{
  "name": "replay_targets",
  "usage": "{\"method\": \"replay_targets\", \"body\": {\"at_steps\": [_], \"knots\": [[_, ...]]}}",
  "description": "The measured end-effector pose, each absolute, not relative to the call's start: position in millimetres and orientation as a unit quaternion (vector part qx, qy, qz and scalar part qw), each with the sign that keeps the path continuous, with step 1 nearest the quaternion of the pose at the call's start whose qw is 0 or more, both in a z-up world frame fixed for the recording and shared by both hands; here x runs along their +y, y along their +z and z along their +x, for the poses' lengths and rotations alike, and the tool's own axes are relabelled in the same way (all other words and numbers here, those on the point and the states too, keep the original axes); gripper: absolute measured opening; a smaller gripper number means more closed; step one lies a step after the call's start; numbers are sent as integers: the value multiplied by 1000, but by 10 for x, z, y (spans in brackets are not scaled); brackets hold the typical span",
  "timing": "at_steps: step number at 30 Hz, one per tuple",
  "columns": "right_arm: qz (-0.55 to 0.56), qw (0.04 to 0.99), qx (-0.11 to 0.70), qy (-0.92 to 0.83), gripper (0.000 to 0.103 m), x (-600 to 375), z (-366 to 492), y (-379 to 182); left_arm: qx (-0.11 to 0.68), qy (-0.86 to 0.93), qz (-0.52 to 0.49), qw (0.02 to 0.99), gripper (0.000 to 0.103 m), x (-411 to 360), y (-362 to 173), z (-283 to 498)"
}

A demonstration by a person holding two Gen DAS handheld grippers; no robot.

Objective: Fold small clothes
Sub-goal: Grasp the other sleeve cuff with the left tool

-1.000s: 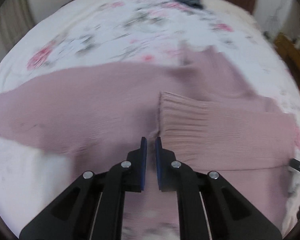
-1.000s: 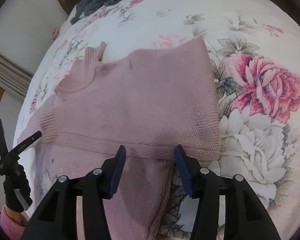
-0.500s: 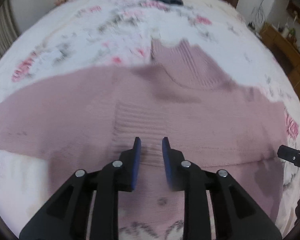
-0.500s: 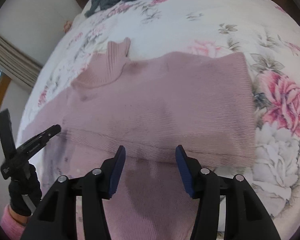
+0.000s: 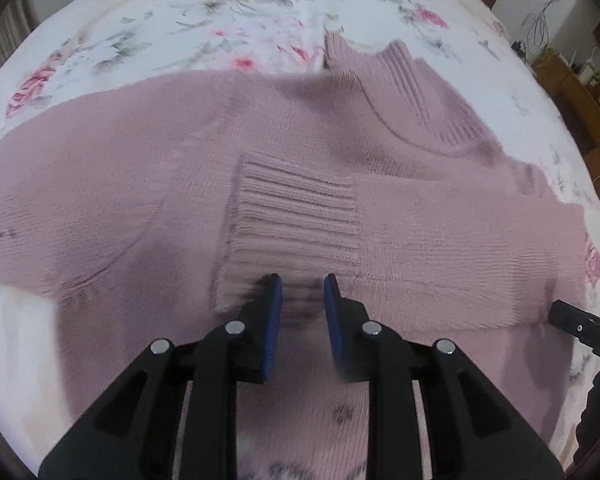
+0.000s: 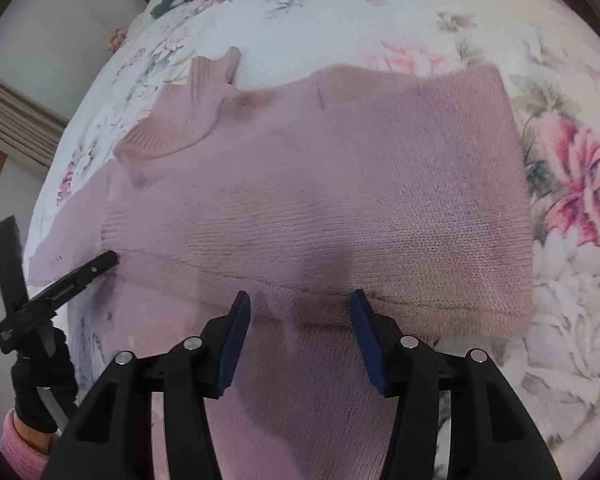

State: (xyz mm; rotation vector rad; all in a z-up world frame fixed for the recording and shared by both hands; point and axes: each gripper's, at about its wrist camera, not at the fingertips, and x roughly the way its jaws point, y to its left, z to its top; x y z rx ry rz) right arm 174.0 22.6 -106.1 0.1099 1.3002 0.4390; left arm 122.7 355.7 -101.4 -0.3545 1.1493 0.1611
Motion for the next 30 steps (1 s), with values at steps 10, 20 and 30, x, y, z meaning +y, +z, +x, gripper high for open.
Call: {"method": "replay_targets", "body": {"at_steps": [10,20,30], "knots": [[4,775,579,254,67,732,1327,-768,496,195,-224,816,60,4978,-786,123],[-34,751,599,276,67,1202,1095,-1074,432,285,-343,784,53,6448,-880,-457],[-54,753,601,263,69,1261,1115,-1209,352,282,-450,771,51,7231,-1027,-451]]}}
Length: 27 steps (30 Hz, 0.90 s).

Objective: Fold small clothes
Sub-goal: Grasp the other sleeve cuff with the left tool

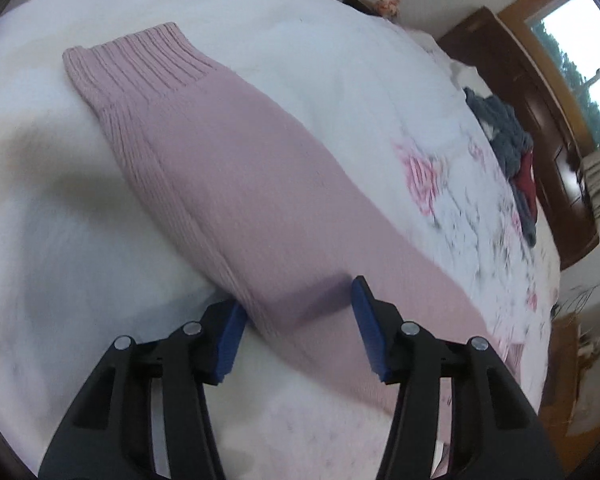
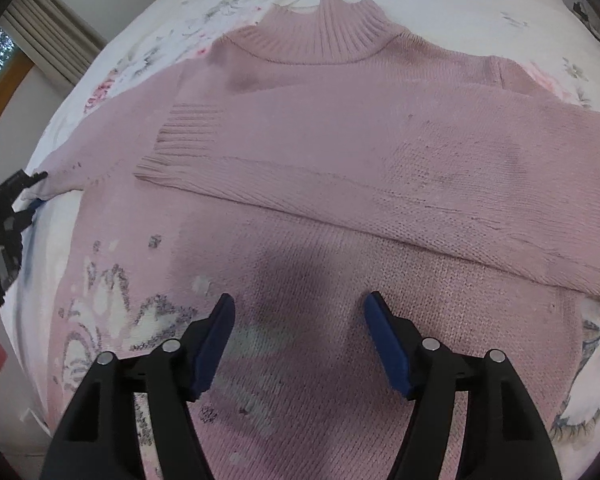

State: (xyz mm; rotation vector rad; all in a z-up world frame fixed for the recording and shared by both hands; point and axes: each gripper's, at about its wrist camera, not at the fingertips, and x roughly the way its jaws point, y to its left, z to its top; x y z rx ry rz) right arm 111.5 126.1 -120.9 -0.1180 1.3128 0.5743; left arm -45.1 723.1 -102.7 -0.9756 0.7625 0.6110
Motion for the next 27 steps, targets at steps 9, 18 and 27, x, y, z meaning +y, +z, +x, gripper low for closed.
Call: {"method": "replay_targets", "body": {"at_steps": [9,18,27], "knots": [[-75,752,598,266,77,1366,1076,-1264,351,304,-389,795,26,7233,-887,-476],[-41,747,606,271,76,1248,1085,-1255,328,266,-298,856,8,6817,-366,-284],[-30,746,605,277,76,1084,1025,-1195,314,134,-245,908,7,5738,-9,135]]}}
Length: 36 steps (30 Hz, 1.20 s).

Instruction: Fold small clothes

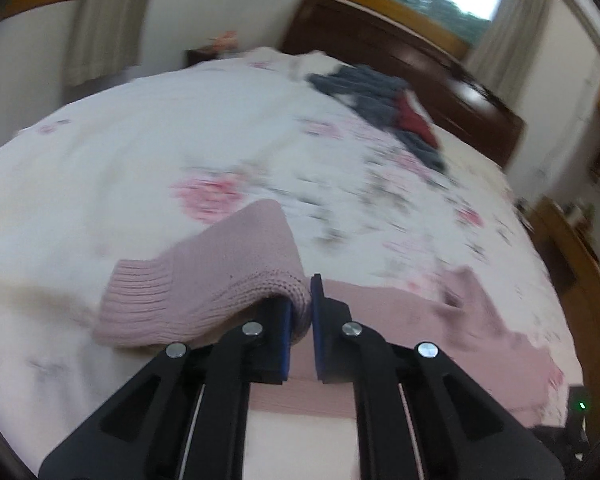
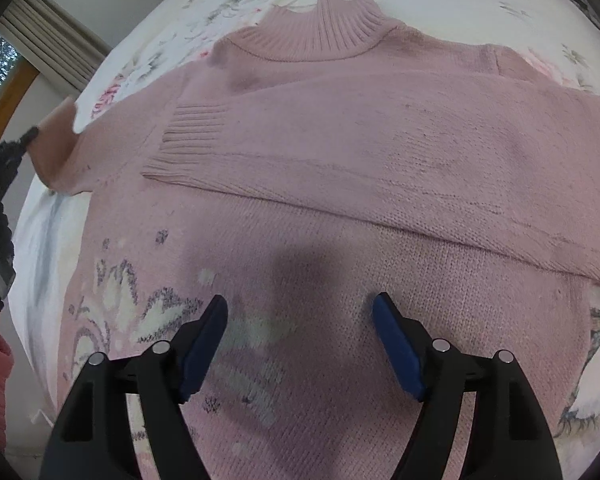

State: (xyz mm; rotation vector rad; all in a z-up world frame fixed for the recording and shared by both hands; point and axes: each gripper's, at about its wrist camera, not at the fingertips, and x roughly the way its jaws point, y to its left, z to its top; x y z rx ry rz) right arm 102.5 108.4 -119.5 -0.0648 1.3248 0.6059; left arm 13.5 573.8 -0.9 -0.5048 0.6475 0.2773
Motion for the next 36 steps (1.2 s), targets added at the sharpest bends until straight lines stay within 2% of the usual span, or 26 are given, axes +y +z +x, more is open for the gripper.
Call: {"method": "replay_targets", "body": {"at_steps": [7,12,19,22,25,28,30,31,36], "knots": [[-22,745,605,281,76,1064,1039,-1197,322,63,-262,907,7,4999,-143,413],[-22,745,603,284,76,1026,1014,-1204,361,50,-276,889,8,4687,-535,624],[-20,743,605,288,76,1040,1041,-1206,430,57,-327,840,8,4703,-1135,635],[-23,743,605,286,76,1051,1028,-1214,429,48,-344,834,9,4746,-1235,575],[-27,743,606,284,76,1078,1031,-1218,434,38,-346,831,11,4751,-1188,527],[-23,740,610,282,76,1092,1057,-1201,441,21,-339,831,22,4744,-1068,398],[-19,738,612,284,76,1126,1089,-1170,445,15,-330,832,25,4765,-946,212],[-17,737,612,285,76,1153,1100,-1154,444,17,-324,835,29,4780,-885,134],[-13,733,608,304,76,1431,1147,-1049,400,80,-236,882,36,4949,-465,-67]]}}
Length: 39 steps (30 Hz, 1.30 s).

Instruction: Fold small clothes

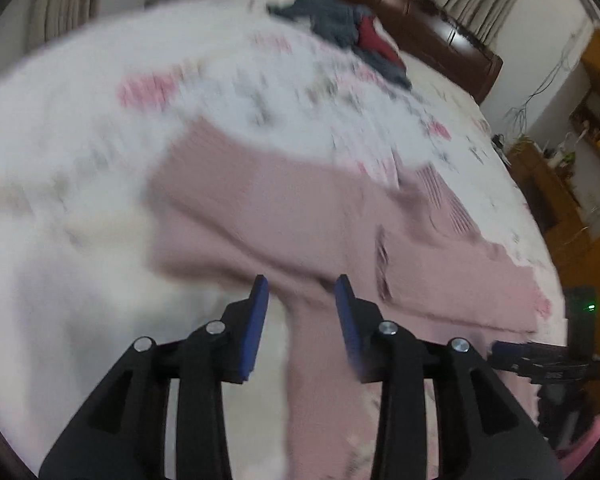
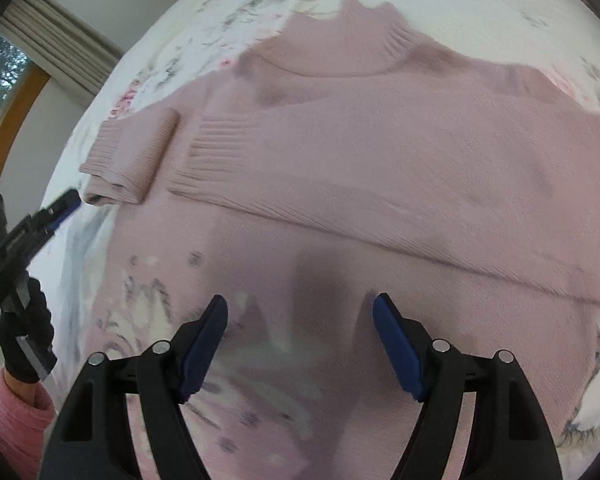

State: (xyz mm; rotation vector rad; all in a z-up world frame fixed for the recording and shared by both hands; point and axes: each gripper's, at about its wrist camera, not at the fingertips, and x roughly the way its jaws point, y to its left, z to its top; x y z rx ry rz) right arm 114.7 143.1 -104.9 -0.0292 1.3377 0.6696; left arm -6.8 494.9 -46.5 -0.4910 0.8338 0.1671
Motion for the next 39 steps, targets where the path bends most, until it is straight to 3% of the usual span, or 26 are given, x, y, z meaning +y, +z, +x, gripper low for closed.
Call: {"method": "replay_targets", "body": {"at_steps": [4,8,17,19,22,25,29,31,34,35,39], "knots": [[-13,727,607,322,76,1743,1167,-974,401,81,-218,886,36,5059,-417,216],[-10,719,607,337,76,2067,1240,-896,437,96,-215,868,36,5208,-713,488],[-5,703,622,345,76,2546,1378,-937,465,87,-199,858,35,5285,-997,522],[8,697,627,349,76,2645,1422,-954,440,92,-230,863,35,5359,-857,421],[22,687,633,356,76,2843,1498,-984,378,134,-238,885,48,5437,-575,169],[44,670,643,369,76,3105,1578,-1053,346,157,-242,893,49,5537,-377,-27],[64,647,663,371,68,3447,1656,-1248,349,157,-233,894,49,5593,-271,-110],[75,632,675,374,56,3570,1669,-1371,351,156,-231,894,49,5603,-253,-127],[60,636,677,366,35,3661,1654,-1452,360,156,-233,890,49,5613,-284,-145],[64,636,670,378,14,3640,1648,-1421,362,155,-237,888,49,5622,-296,-157],[78,646,646,399,9,3384,1652,-1195,369,153,-248,883,49,5618,-357,-130]]}}
